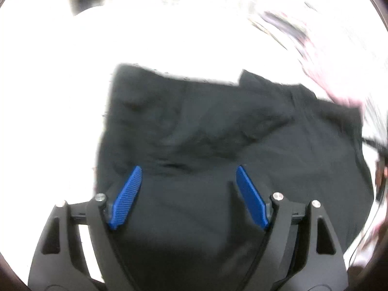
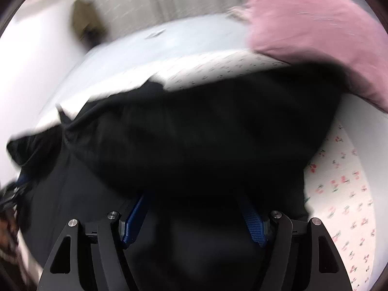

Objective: Fold large clothes

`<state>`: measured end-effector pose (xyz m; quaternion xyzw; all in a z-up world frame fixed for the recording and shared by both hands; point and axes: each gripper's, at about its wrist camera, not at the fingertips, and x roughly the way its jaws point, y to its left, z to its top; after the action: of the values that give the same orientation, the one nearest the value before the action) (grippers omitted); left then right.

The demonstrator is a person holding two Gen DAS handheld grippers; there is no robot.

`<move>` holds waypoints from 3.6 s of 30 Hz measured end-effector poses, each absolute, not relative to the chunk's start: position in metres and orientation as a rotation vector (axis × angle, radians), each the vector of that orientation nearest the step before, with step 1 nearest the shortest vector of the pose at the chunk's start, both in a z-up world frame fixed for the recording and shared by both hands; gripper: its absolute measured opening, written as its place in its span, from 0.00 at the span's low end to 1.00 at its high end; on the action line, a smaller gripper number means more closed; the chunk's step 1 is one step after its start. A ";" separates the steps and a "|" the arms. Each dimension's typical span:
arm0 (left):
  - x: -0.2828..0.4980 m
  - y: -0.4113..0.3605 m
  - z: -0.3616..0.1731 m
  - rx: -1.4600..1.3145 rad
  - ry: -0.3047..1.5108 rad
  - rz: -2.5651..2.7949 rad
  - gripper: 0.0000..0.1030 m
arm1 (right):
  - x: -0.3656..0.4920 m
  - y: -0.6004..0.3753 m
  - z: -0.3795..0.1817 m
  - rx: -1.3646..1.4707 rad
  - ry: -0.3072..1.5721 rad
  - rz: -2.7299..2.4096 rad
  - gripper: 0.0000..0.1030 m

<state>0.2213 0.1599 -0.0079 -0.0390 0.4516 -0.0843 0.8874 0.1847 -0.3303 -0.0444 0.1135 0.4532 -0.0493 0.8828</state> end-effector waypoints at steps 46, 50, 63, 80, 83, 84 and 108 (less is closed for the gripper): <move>0.340 0.174 -0.040 -0.031 0.910 0.050 0.30 | 0.306 -0.381 -0.088 0.188 0.920 -0.293 0.19; 0.321 0.156 -0.002 -0.034 0.834 -0.001 0.59 | 0.293 -0.348 -0.053 0.133 0.835 -0.283 0.39; 0.339 0.136 -0.061 0.027 1.013 -0.041 0.76 | 0.317 -0.226 -0.081 0.099 0.944 0.042 0.75; 0.256 0.174 -0.004 -0.042 0.953 -0.011 0.84 | 0.220 -0.352 -0.030 0.240 0.861 -0.322 0.76; 0.224 0.137 0.009 -0.044 0.945 -0.088 0.91 | 0.198 -0.310 -0.015 0.223 0.849 -0.207 0.76; 0.214 0.126 0.011 -0.041 0.943 -0.108 0.93 | 0.193 -0.303 -0.011 0.211 0.849 -0.181 0.76; 0.083 0.168 -0.013 -0.107 0.943 0.028 0.97 | 0.054 -0.264 -0.029 0.312 0.943 -0.203 0.78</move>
<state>0.0829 0.1676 -0.0130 -0.0513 0.4541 0.0137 0.8894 0.0536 -0.2635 -0.0288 0.1493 0.4517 -0.0973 0.8742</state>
